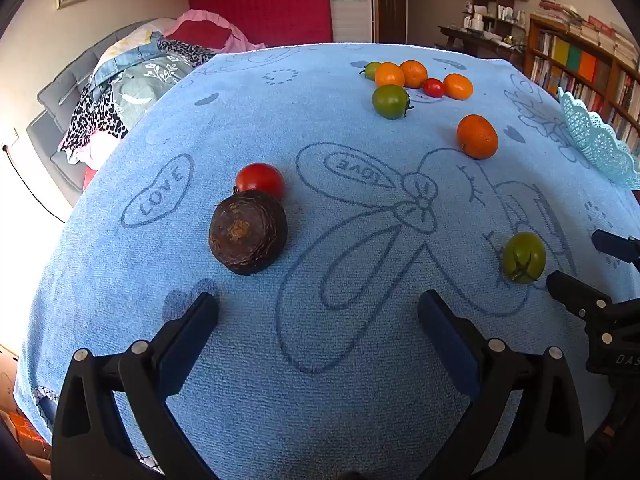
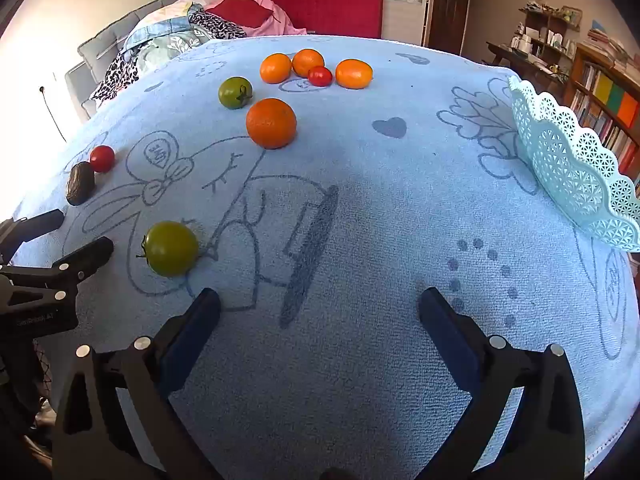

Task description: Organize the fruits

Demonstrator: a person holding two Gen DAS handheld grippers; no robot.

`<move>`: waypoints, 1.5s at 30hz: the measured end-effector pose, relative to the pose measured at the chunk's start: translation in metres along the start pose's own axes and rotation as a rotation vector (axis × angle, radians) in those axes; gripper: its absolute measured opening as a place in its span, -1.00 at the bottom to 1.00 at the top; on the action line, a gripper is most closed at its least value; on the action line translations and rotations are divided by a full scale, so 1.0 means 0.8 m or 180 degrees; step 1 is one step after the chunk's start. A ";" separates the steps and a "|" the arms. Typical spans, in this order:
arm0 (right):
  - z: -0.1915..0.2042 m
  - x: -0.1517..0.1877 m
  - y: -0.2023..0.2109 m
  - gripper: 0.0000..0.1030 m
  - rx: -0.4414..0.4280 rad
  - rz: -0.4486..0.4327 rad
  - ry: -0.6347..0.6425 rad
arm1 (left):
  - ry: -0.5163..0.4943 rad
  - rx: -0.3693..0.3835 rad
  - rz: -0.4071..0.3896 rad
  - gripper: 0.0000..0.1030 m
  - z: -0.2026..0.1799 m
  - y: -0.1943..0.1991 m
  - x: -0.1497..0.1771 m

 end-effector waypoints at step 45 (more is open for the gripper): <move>-0.001 0.001 0.000 0.96 -0.0038 0.0008 -0.0015 | 0.0001 0.0000 -0.0013 0.91 0.000 0.000 0.000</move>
Point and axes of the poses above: each gripper's, at about its wrist camera, not at the fingertips, and y roughly against the way its jaws point, z to its left, x to its underside, the point moved 9 cm from there along -y, roughly the way its jaws point, and after that the axes turned 2 degrees about y, right-handed, at the moved point
